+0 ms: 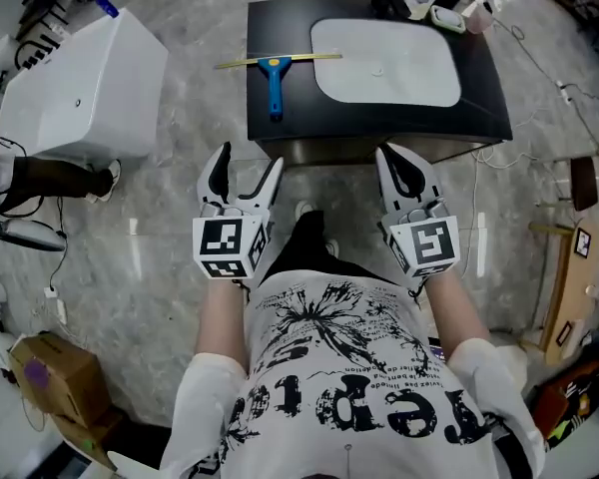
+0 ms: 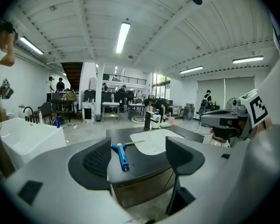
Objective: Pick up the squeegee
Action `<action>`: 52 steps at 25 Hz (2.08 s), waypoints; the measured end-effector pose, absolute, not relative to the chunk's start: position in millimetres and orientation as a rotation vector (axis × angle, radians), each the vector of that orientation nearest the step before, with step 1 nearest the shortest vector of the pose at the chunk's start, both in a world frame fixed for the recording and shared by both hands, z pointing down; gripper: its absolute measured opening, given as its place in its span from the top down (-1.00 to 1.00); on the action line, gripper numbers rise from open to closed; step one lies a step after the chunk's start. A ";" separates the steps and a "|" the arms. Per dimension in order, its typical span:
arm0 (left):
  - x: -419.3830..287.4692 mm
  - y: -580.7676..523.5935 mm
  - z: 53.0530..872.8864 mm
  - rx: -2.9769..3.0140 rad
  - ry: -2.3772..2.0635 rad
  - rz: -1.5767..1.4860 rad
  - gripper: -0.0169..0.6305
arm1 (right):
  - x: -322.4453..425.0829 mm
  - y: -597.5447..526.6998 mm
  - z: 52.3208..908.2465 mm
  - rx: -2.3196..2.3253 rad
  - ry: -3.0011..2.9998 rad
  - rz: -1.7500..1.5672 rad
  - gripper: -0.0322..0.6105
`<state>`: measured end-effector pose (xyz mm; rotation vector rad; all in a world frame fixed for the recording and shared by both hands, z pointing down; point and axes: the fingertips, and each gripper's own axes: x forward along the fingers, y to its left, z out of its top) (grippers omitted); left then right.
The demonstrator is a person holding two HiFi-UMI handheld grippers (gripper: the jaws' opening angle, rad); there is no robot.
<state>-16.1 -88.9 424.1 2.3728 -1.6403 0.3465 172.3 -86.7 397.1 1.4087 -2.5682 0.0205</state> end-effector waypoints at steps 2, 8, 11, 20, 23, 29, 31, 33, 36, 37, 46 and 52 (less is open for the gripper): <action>-14.1 -110.6 440.4 2.332 -1.630 0.376 -0.16 | 171.7 -110.1 403.7 1.405 -2.573 0.030 0.85; -15.0 -192.7 487.7 2.240 -1.587 0.449 -0.16 | 164.3 -193.6 419.5 1.386 -2.568 0.017 0.85; -16.5 -233.7 512.8 2.181 -1.568 0.490 -0.16 | 160.3 -234.3 431.8 1.351 -2.573 0.042 0.85; -21.3 -340.4 589.3 2.045 -1.470 0.643 -0.16 | 137.8 -345.9 469.7 1.283 -2.554 0.116 0.85; -23.1 -364.4 617.5 1.984 -1.451 0.711 -0.16 | 132.4 -370.5 481.1 1.272 -2.536 0.128 0.85; -17.0 -387.8 652.2 1.879 -1.399 0.760 -0.15 | 141.0 -395.8 495.4 1.282 -2.483 0.166 0.85; -15.4 -390.6 659.6 1.854 -1.405 0.783 -0.11 | 144.4 -400.0 497.7 1.287 -2.472 0.174 0.85; -19.0 -392.4 665.0 1.818 -1.457 0.807 0.07 | 146.4 -403.1 499.3 1.282 -2.465 0.178 0.85; -23.2 -393.9 668.2 1.787 -1.511 0.816 0.19 | 148.0 -405.5 500.8 1.266 -2.465 0.182 0.85; -23.2 -394.8 668.1 1.783 -1.522 0.811 0.21 | 148.5 -406.3 500.8 1.262 -2.466 0.178 0.85; -21.2 -395.3 662.6 1.697 -1.546 0.771 0.52 | 155.9 -417.2 485.2 1.254 -2.500 0.175 0.85; -18.3 -392.6 642.9 1.675 -1.555 0.715 0.52 | 163.0 -421.7 470.7 1.249 -2.513 0.144 0.85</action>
